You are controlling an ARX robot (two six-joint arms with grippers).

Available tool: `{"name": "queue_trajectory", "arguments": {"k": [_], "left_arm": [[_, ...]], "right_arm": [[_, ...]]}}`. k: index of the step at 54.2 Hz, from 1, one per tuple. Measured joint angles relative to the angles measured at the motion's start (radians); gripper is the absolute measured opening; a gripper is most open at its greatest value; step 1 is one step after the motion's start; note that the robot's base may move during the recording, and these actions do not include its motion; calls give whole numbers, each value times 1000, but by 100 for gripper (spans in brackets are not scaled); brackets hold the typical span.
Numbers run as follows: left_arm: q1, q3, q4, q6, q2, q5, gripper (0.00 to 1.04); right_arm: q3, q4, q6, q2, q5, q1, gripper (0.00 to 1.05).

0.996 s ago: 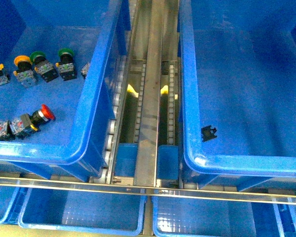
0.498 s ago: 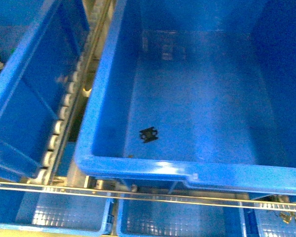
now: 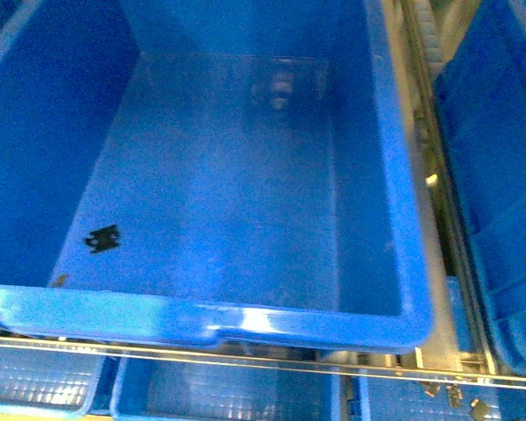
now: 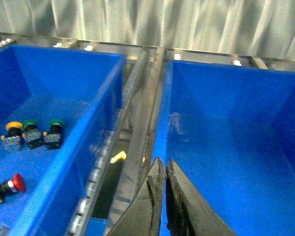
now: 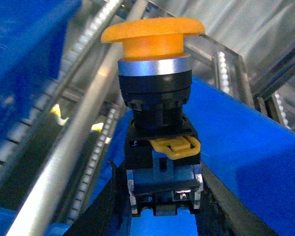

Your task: Pick red and yellow buttons and place in box

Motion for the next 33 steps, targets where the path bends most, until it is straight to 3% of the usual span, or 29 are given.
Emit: {"name": "queue_trajectory", "arguments": {"k": [14,19,30,33], "left_arm": [[0,0,-59,0,-58,0,3],[1,0,-224,0,-190,3,3],[3,1,-235,2,-218,4,3],[3,1,-235,1,-218,3,13]], "right_arm": [[6,3,2,10,34,3,26],[6,22,8,14,40,13,26],[5,26,14,27,62,20,26],[7,26,14,33,56,35,26]]}}
